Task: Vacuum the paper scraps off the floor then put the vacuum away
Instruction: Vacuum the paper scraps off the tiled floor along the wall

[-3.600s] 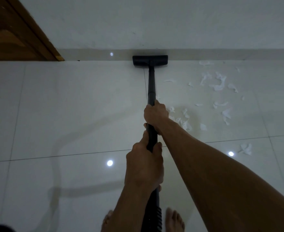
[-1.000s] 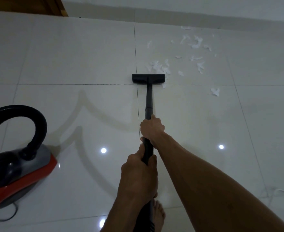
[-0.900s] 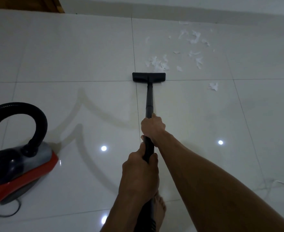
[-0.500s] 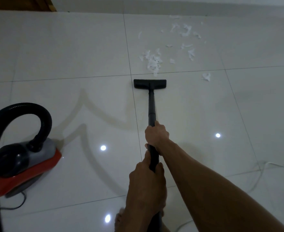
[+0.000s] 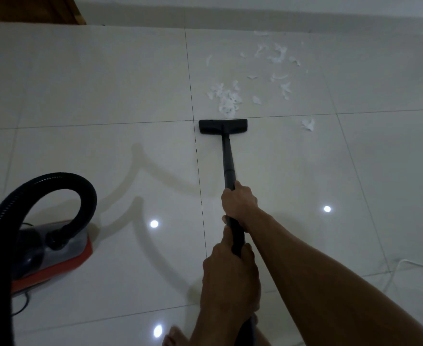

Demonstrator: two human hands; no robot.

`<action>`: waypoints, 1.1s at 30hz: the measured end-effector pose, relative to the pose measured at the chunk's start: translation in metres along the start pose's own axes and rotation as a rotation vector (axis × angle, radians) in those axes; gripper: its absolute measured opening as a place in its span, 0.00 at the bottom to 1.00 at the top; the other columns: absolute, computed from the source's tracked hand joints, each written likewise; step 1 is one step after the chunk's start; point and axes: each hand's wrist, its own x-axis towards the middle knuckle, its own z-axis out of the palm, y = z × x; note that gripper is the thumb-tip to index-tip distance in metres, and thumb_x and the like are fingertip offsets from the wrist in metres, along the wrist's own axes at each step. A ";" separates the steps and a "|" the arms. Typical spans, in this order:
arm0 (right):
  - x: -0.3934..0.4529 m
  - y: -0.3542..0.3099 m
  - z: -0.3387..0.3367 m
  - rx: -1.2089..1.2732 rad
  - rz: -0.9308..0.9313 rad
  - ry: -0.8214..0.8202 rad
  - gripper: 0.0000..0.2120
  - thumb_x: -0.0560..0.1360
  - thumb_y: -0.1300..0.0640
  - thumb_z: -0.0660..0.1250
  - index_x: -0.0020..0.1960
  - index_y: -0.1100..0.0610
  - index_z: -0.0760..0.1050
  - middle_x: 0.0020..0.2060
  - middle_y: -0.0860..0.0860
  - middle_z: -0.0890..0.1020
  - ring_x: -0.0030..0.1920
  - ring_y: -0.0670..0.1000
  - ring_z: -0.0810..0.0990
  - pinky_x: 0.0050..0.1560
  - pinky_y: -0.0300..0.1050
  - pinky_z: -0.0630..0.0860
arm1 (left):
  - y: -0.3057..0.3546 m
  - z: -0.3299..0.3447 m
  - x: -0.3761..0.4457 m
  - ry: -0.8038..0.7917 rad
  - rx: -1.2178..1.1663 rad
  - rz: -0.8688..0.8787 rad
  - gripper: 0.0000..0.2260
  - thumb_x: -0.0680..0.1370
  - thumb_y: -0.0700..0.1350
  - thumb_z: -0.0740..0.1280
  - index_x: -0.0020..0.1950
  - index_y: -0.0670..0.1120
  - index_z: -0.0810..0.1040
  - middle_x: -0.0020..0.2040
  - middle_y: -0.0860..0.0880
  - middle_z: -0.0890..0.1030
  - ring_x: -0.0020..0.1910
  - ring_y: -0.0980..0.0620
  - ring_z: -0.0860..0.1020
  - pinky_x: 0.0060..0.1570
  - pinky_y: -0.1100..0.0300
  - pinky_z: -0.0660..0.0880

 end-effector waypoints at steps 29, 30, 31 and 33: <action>0.187 -0.144 -0.131 0.178 -0.023 -0.022 0.18 0.81 0.58 0.57 0.71 0.58 0.66 0.54 0.55 0.78 0.34 0.47 0.75 0.27 0.38 0.65 | 0.169 -0.067 0.197 0.043 -0.019 -0.086 0.17 0.83 0.55 0.57 0.69 0.50 0.73 0.55 0.48 0.83 0.51 0.50 0.83 0.58 0.59 0.78; 0.195 -0.154 -0.135 0.184 -0.020 -0.025 0.19 0.81 0.58 0.57 0.71 0.57 0.66 0.53 0.55 0.78 0.32 0.47 0.75 0.26 0.38 0.65 | 0.173 -0.072 0.208 0.043 -0.026 -0.086 0.18 0.83 0.54 0.58 0.69 0.48 0.73 0.56 0.48 0.83 0.52 0.51 0.83 0.58 0.60 0.77; 0.202 -0.162 -0.139 0.192 -0.017 -0.026 0.19 0.82 0.58 0.57 0.72 0.57 0.65 0.51 0.54 0.78 0.30 0.46 0.75 0.25 0.37 0.65 | 0.177 -0.076 0.218 0.045 -0.031 -0.092 0.18 0.83 0.53 0.58 0.69 0.47 0.74 0.56 0.47 0.83 0.53 0.51 0.83 0.58 0.61 0.77; 0.217 -0.179 -0.146 0.191 -0.018 -0.020 0.20 0.82 0.57 0.57 0.73 0.57 0.64 0.49 0.53 0.76 0.30 0.46 0.75 0.25 0.36 0.65 | 0.188 -0.088 0.237 0.044 -0.042 -0.088 0.17 0.84 0.53 0.58 0.68 0.47 0.74 0.55 0.47 0.83 0.50 0.51 0.82 0.54 0.64 0.77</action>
